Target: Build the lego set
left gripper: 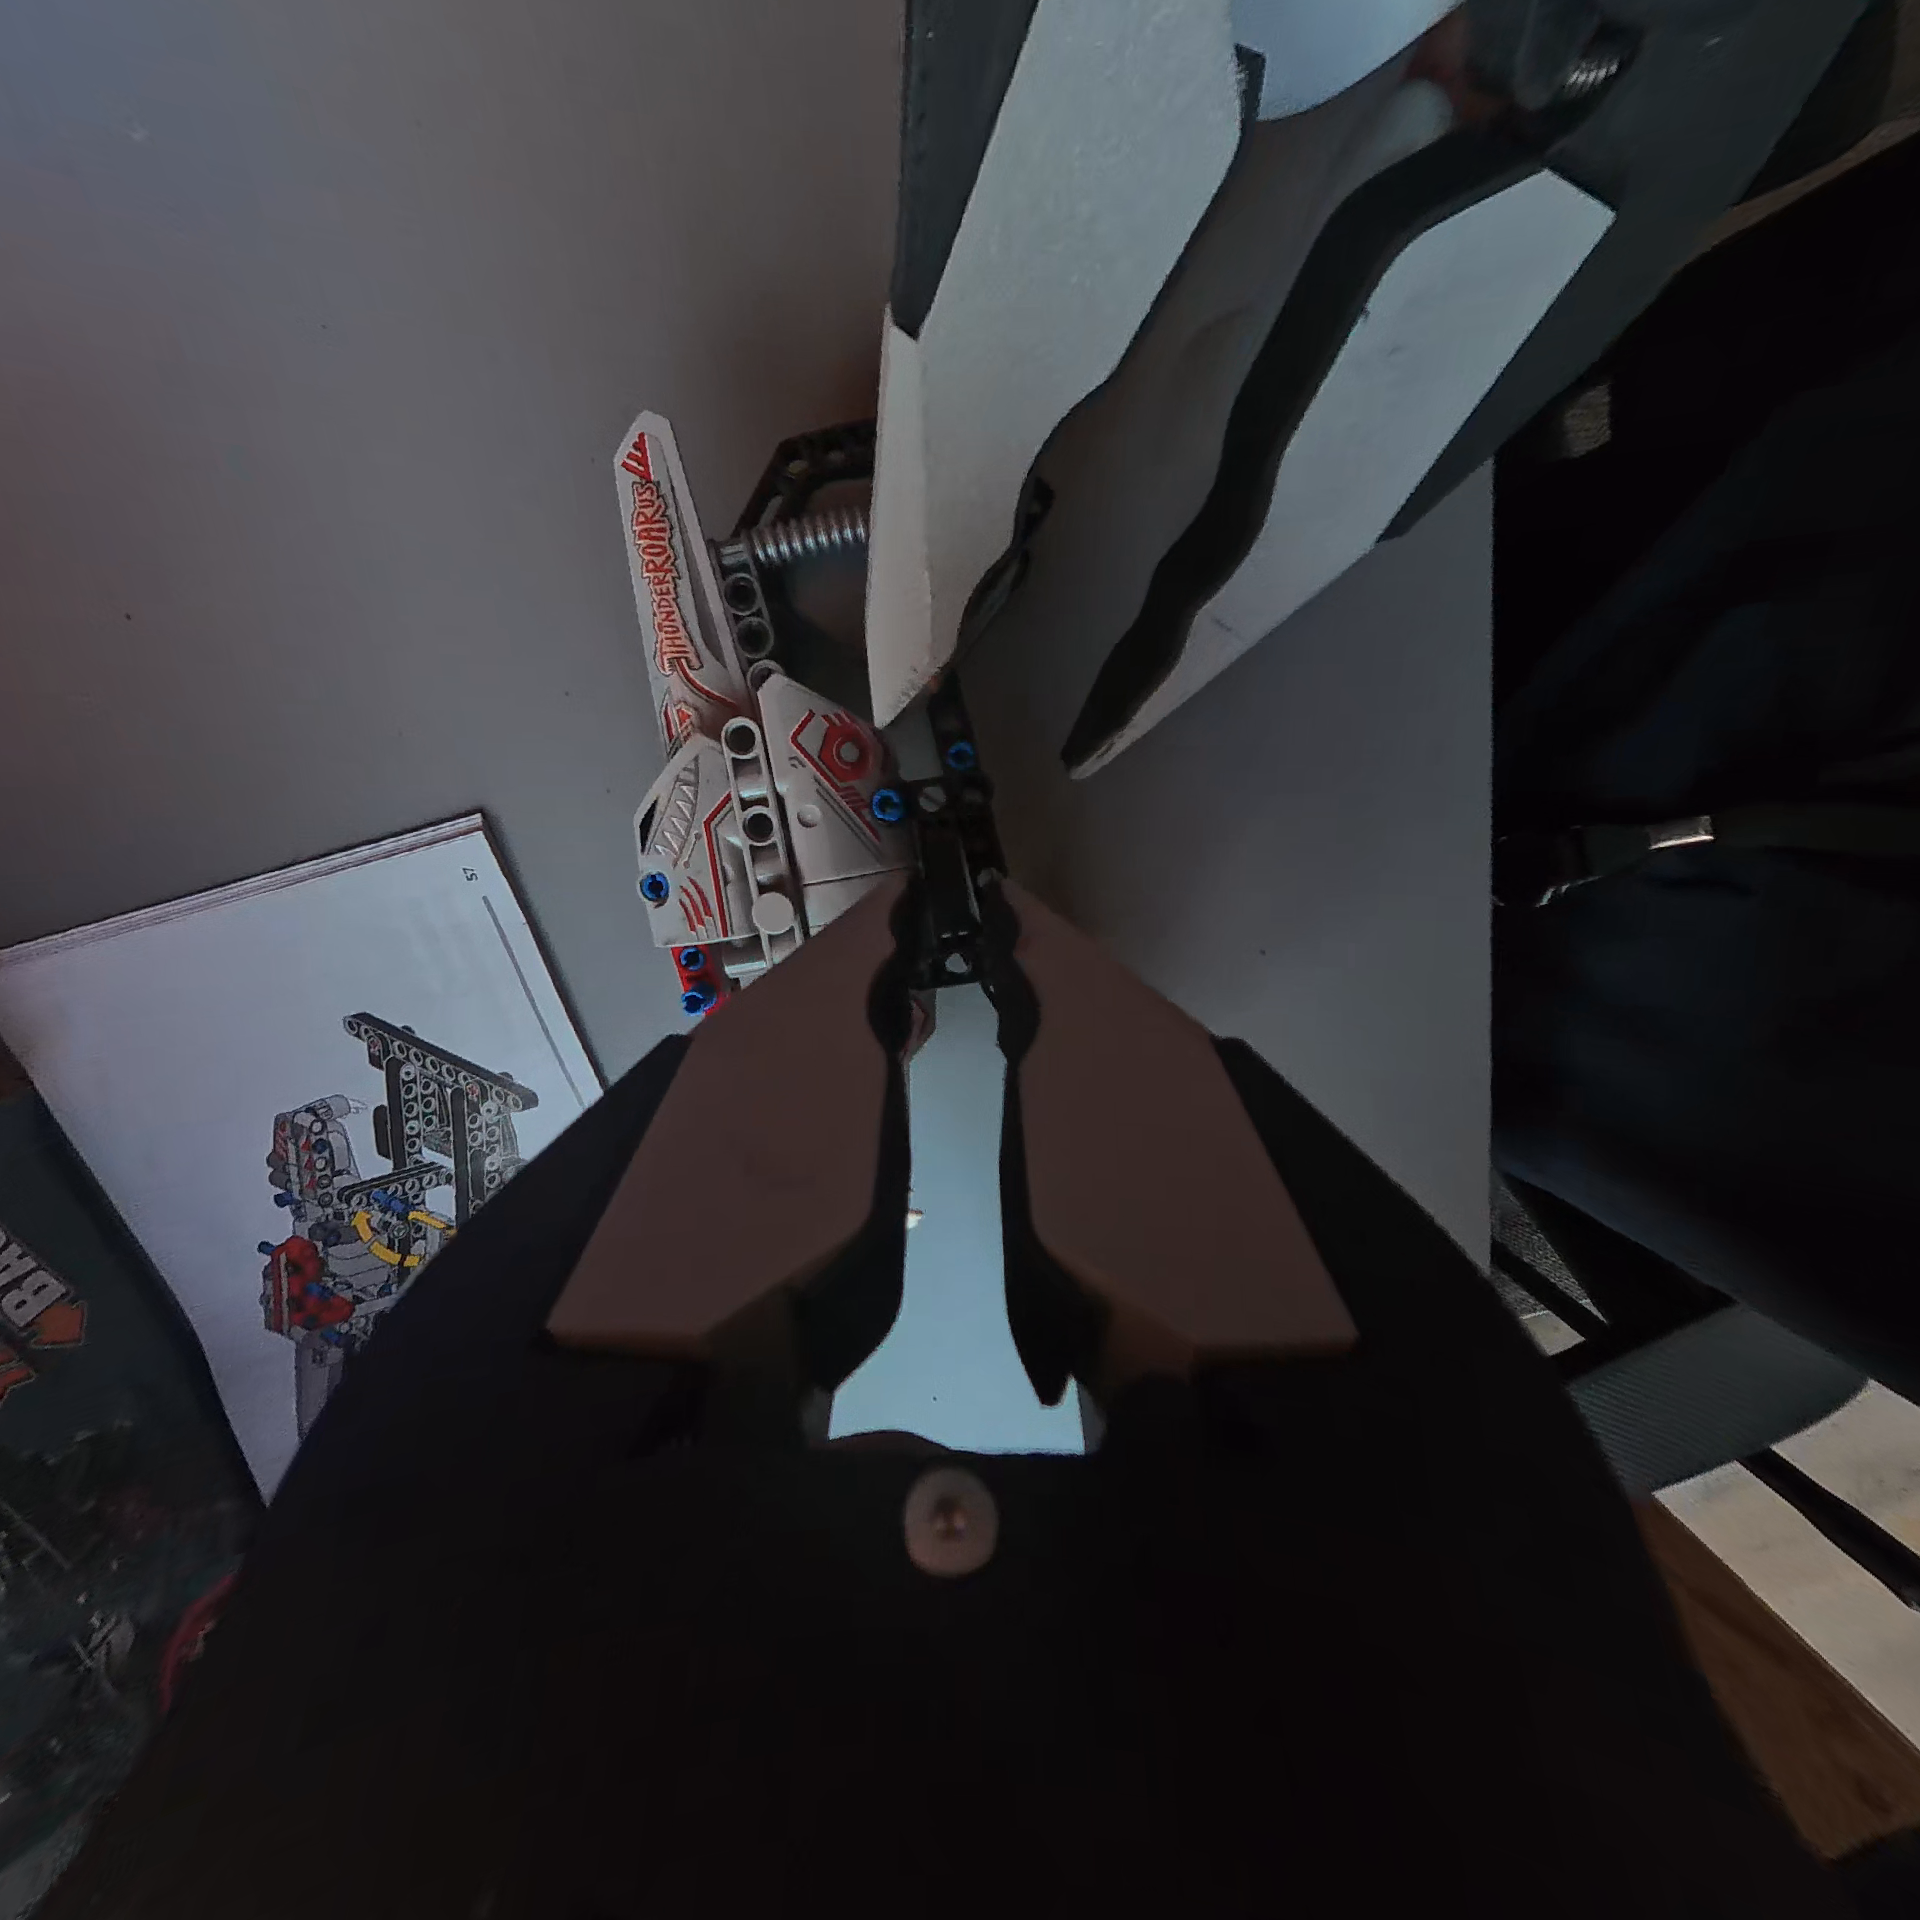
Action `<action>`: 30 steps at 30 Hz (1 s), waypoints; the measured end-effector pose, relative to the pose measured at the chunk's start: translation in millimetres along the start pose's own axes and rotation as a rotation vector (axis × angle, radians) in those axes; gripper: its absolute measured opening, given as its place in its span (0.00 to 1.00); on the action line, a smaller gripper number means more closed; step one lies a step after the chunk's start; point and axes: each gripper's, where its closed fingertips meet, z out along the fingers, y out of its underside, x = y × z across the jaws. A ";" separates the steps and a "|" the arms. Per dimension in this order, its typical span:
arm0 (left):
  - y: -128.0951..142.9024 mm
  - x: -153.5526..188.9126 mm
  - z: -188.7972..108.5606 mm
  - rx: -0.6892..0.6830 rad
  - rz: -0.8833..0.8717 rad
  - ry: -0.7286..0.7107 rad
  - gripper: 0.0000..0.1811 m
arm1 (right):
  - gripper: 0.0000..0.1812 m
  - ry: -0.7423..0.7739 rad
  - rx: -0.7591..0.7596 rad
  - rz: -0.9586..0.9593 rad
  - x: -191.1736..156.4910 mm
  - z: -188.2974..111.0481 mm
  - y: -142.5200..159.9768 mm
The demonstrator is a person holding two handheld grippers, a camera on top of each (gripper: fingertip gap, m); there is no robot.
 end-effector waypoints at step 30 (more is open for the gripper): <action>-2.7 -2.0 4.5 -0.034 -0.076 0.016 0.03 | 0.14 0.060 -0.030 -0.078 -1.3 7.4 4.8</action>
